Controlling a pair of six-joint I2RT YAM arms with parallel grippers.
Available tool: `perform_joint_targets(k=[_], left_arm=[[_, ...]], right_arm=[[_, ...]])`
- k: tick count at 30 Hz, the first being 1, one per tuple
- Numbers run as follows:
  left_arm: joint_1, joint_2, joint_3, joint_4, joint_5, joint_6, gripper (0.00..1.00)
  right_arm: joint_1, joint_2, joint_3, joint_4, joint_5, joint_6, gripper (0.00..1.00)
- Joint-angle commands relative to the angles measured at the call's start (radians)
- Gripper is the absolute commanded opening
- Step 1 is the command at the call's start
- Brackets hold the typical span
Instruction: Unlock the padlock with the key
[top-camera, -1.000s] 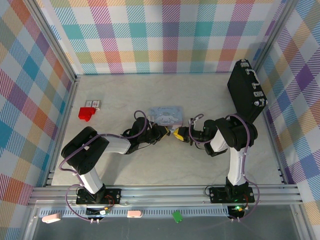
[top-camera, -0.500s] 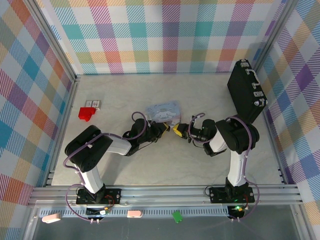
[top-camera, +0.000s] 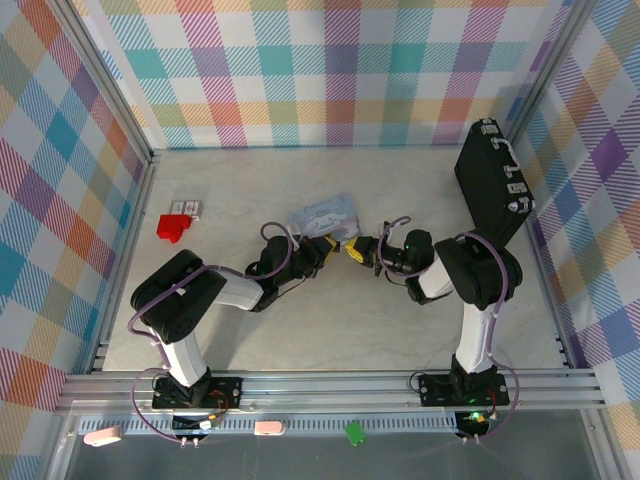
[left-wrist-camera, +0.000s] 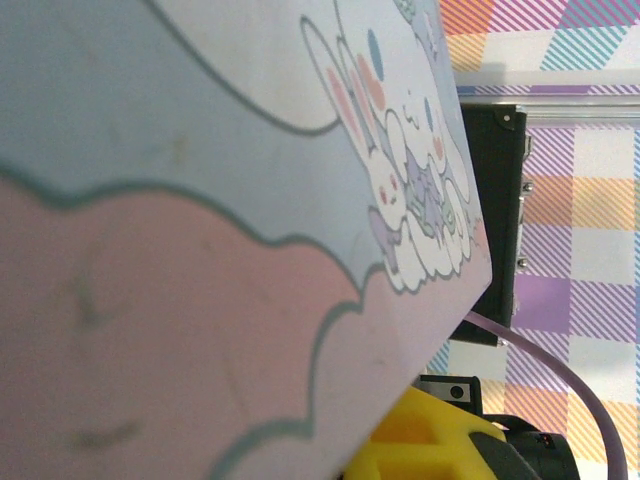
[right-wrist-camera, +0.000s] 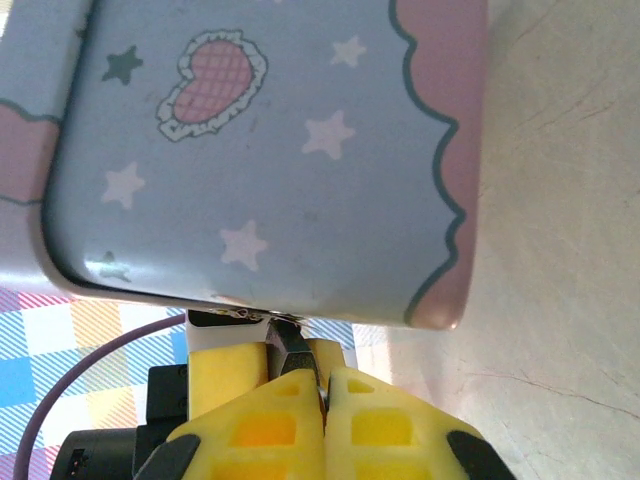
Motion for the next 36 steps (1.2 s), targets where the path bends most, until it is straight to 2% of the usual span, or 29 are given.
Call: perform_joint_targets(k=[1,17,30,36], left_arm=[[-0.056,0.012,0.056,0.131,0.167,-0.033,0.0],[-0.063,-0.004,0.073,0.017,0.204,0.009,0.0],[-0.065,0.0,0.086,0.012,0.202,0.01,0.0],[-0.042,-0.035,0.043,-0.085,0.163,0.042,0.0]], right_arm=[[0.04,-0.043,0.045,0.046,-0.047,0.014,0.0],[0.067,-0.065,0.102,0.046,-0.074,0.016,0.0],[0.138,-0.073,0.108,0.043,-0.051,0.023,0.0],[0.08,-0.09,0.054,-0.043,-0.065,-0.042,0.21]])
